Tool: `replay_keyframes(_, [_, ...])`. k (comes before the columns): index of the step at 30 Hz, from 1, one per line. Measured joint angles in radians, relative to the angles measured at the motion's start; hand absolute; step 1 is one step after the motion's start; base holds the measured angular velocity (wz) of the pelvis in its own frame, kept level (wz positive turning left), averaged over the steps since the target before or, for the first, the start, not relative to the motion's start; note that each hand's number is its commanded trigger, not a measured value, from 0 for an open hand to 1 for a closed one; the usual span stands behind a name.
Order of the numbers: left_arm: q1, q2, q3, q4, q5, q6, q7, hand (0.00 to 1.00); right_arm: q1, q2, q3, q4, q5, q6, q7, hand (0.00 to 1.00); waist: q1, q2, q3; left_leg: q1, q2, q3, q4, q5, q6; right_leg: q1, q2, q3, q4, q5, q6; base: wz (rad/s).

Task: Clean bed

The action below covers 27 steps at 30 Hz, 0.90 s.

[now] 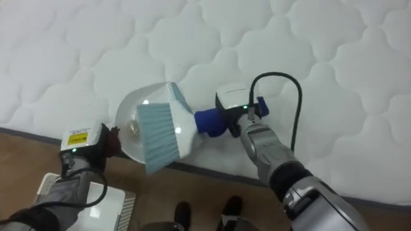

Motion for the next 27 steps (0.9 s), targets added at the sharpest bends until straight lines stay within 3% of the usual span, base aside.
replay_keyframes(2, [0.02,-0.001,0.039,-0.005,0.001,-0.023,0.001,1.0,0.04,-0.021,-0.079,-0.035,0.057,-0.022,-0.009,1.0,-0.01,0.0,-0.0023,0.022,-0.001,0.0,-0.006,-0.003,0.004,0.022,0.0,0.006,-0.002,-0.002,0.005,0.0])
replay_keyframes(7, [0.102,0.004,0.095,-0.107,0.022,-0.029,0.001,1.0,0.097,-0.05,-0.204,-0.042,0.177,-0.033,-0.052,1.0,-0.033,-0.003,-0.0194,0.079,-0.002,0.001,-0.017,-0.01,0.009,0.076,0.004,0.014,-0.016,-0.005,0.017,-0.01])
replay_keyframes(10, [0.119,0.004,0.119,-0.167,0.022,-0.036,0.0,1.0,0.132,-0.08,-0.267,-0.109,0.192,-0.033,-0.076,1.0,-0.041,-0.009,-0.027,0.11,-0.002,0.011,-0.03,-0.021,0.01,0.098,0.006,0.023,-0.018,-0.005,0.022,-0.09])
replay_keyframes(12, [0.149,0.004,0.135,-0.182,0.023,-0.041,-0.001,1.0,0.178,-0.08,-0.299,-0.153,0.199,-0.035,-0.085,1.0,-0.049,-0.016,-0.0369,0.164,-0.002,0.017,-0.053,-0.021,0.01,0.143,0.009,0.03,-0.025,-0.011,0.028,-0.14])
replay_keyframes(13, [0.187,0.005,0.152,-0.199,0.022,-0.042,-0.001,1.0,0.214,-0.081,-0.302,-0.178,0.216,-0.037,-0.09,1.0,-0.059,-0.021,-0.0518,0.2,0.0,0.022,-0.07,-0.021,0.01,0.176,0.016,0.036,-0.038,-0.015,0.032,-0.16])
replay_keyframes(14, [0.216,0.005,0.166,-0.223,0.022,-0.042,-0.007,1.0,0.25,-0.084,-0.314,-0.199,0.24,-0.04,-0.096,1.0,-0.066,-0.027,-0.0605,0.227,0.002,0.022,-0.079,-0.024,0.01,0.204,0.021,0.038,-0.054,-0.021,0.036,-0.13])
replay_keyframes(18, [0.274,0.005,0.197,-0.301,0.02,-0.06,-0.011,1.0,0.304,-0.088,-0.381,-0.216,0.323,-0.04,-0.105,0.97,-0.081,-0.03,-0.0632,0.273,0.008,0.023,-0.089,-0.041,0.011,0.257,0.036,0.047,-0.077,-0.018,0.045,-0.07])
replay_keyframes(19, [0.286,0.005,0.205,-0.315,0.02,-0.067,-0.013,1.0,0.317,-0.088,-0.403,-0.218,0.343,-0.04,-0.11,0.86,-0.083,-0.029,-0.0634,0.285,0.009,0.024,-0.092,-0.041,0.012,0.271,0.039,0.05,-0.088,-0.015,0.047,-0.07])
replay_keyframes(20, [0.296,0.005,0.223,-0.329,0.02,-0.079,-0.014,1.0,0.335,-0.088,-0.427,-0.231,0.354,-0.04,-0.114,0.61,-0.084,-0.03,-0.0631,0.295,0.009,0.026,-0.095,-0.042,0.013,0.281,0.044,0.066,-0.091,-0.015,0.048,-0.07])
replay_keyframes(21, [0.305,0.005,0.235,-0.34,0.019,-0.085,-0.016,1.0,0.345,-0.088,-0.439,-0.242,0.356,-0.041,-0.115,0.22,-0.084,-0.029,-0.0632,0.301,0.009,0.026,-0.098,-0.043,0.014,0.285,0.048,0.076,-0.093,-0.017,0.051,0.0])
replay_keyframes(22, [0.319,0.005,0.254,-0.364,0.012,-0.088,-0.021,1.0,0.368,-0.088,-0.461,-0.264,0.371,-0.044,-0.125,0.0,-0.086,-0.029,-0.063,0.312,0.009,0.024,-0.107,-0.043,0.014,0.297,0.05,0.077,-0.1,-0.018,0.053,0.03])
replay_keyframes(24, [0.332,0.005,0.268,-0.375,-0.024,-0.092,-0.024,1.0,0.39,-0.088,-0.475,-0.275,0.409,-0.05,-0.144,0.0,-0.087,-0.028,-0.0624,0.328,0.01,0.017,-0.115,-0.043,0.014,0.315,0.053,0.078,-0.108,-0.022,0.057,0.15])
replay_keyframes(27, [0.355,0.004,0.282,-0.392,-0.039,-0.094,-0.046,1.0,0.454,-0.087,-0.496,-0.315,0.495,-0.052,-0.161,0.0,-0.114,-0.027,-0.0626,0.351,0.006,-0.03,-0.131,-0.043,0.013,0.364,0.069,0.106,-0.141,-0.031,0.067,0.49])
